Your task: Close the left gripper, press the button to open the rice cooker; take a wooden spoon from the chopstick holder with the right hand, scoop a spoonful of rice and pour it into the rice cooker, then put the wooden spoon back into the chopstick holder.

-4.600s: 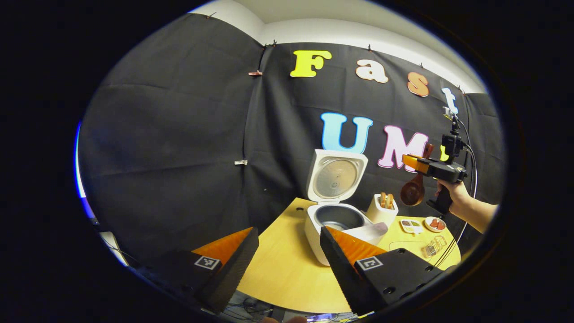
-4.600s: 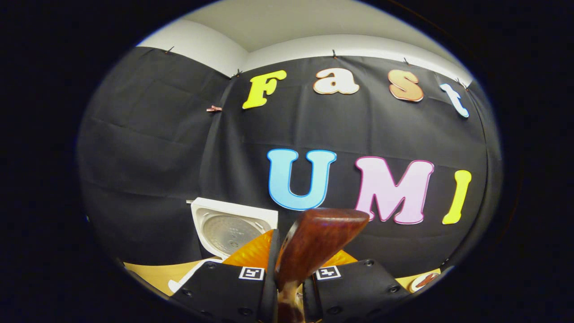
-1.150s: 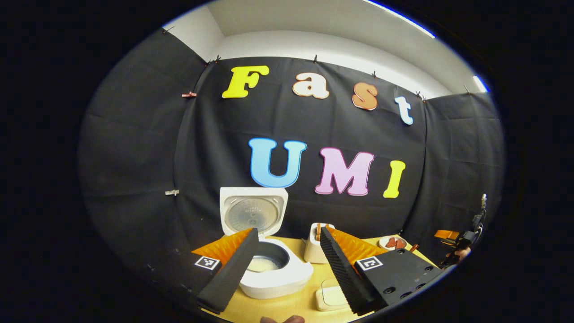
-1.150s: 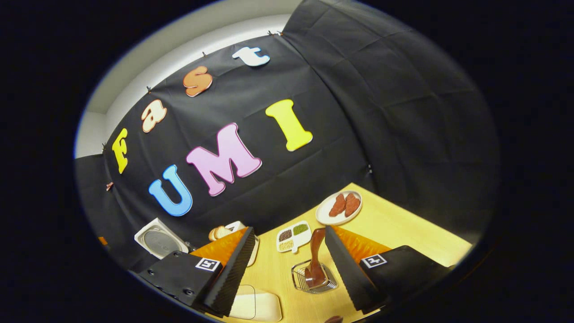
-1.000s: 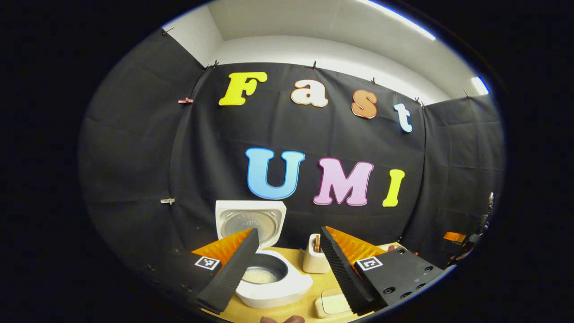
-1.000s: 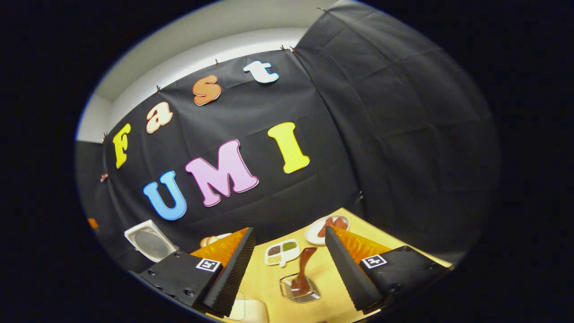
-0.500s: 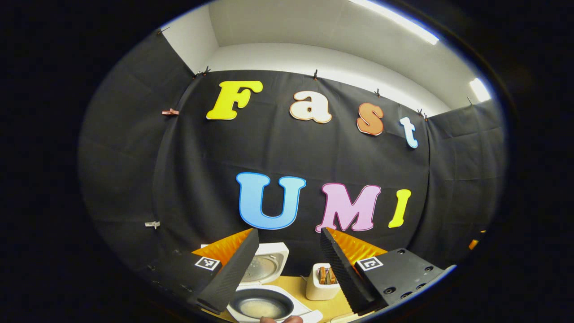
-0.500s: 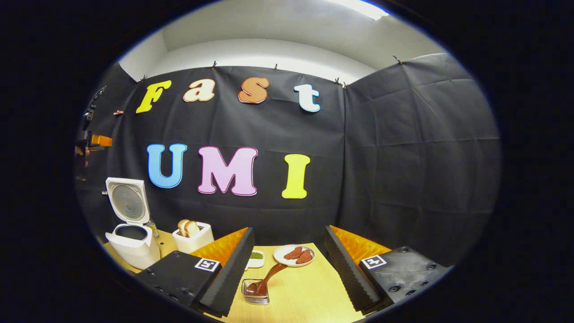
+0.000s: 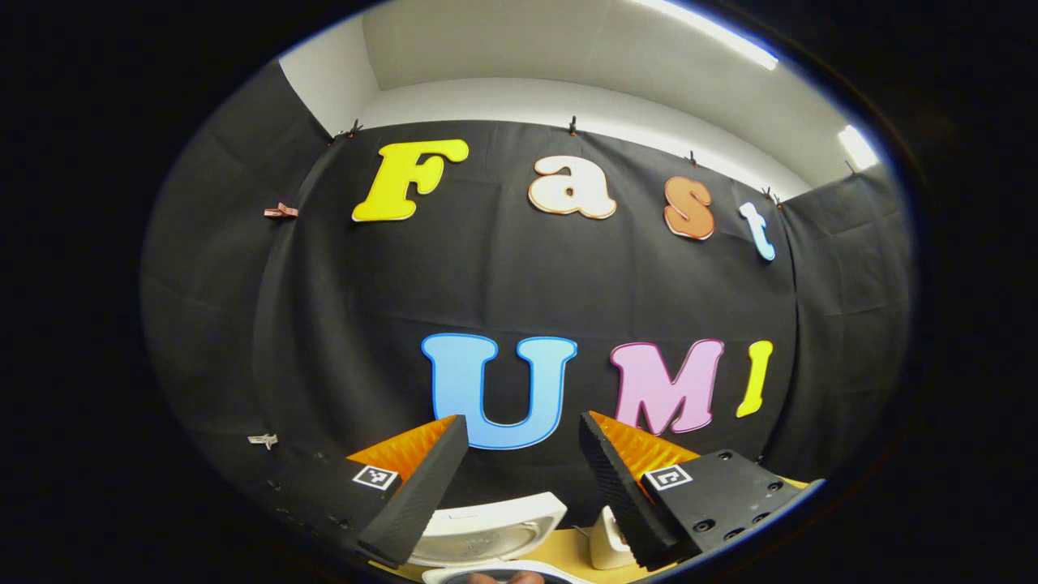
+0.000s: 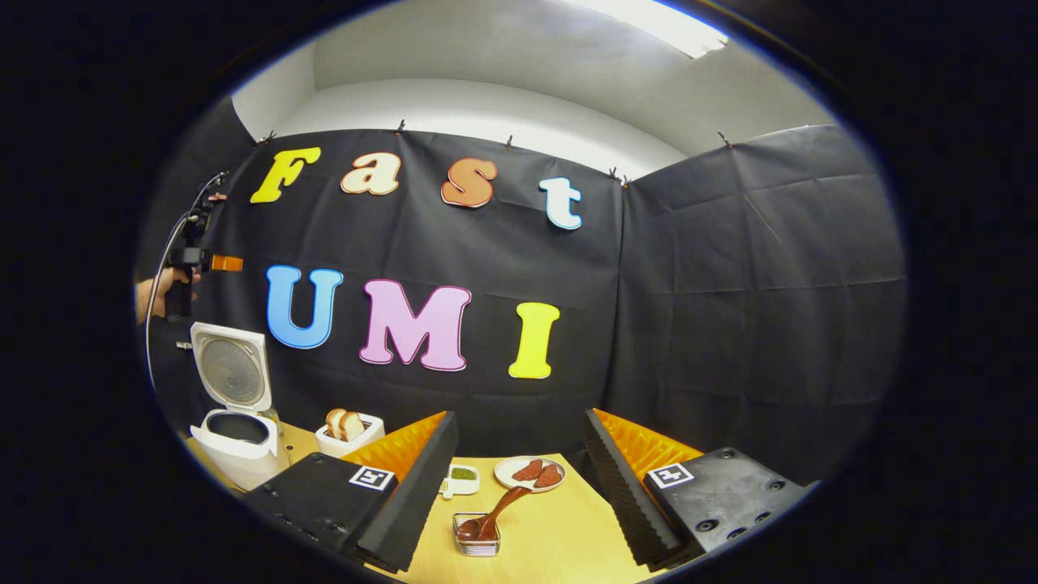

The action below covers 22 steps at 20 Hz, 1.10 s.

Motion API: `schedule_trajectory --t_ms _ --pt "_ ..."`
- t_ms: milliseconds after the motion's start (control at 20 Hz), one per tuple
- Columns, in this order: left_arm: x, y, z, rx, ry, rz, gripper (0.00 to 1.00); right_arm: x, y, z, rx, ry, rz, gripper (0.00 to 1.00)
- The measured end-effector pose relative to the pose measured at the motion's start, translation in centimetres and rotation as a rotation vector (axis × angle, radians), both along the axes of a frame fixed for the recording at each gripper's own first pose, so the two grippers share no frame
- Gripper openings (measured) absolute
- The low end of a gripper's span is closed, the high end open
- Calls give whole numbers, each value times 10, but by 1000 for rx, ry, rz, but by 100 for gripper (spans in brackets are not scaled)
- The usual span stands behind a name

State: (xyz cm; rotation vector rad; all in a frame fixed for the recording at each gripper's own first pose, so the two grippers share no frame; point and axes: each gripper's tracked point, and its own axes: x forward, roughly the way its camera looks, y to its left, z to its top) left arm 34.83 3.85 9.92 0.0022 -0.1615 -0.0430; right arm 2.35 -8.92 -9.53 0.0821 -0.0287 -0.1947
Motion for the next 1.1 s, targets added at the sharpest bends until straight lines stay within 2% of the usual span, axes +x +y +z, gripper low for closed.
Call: schedule_trajectory --t_ms 250,500,600,650,700,800,1100 --pt "60 49 -67 -34 113 166 95 -15 1 2 55 5 -51 97" --pt "81 62 -126 -46 268 226 95 -25 -13 -2 104 15 -95 98" --pt "74 62 -145 -66 321 241 95 -26 -16 0 108 5 -105 98" --pt "67 59 -142 -30 311 249 94 -27 -16 1 104 -1 -104 98" --pt "64 58 -145 -11 314 252 98 -27 -16 1 99 0 -100 98" --pt "48 48 -149 -22 317 251 96 -27 -14 1 87 4 -81 98" --pt "-28 8 -185 -46 371 223 96 -32 -21 14 83 -25 -37 98"
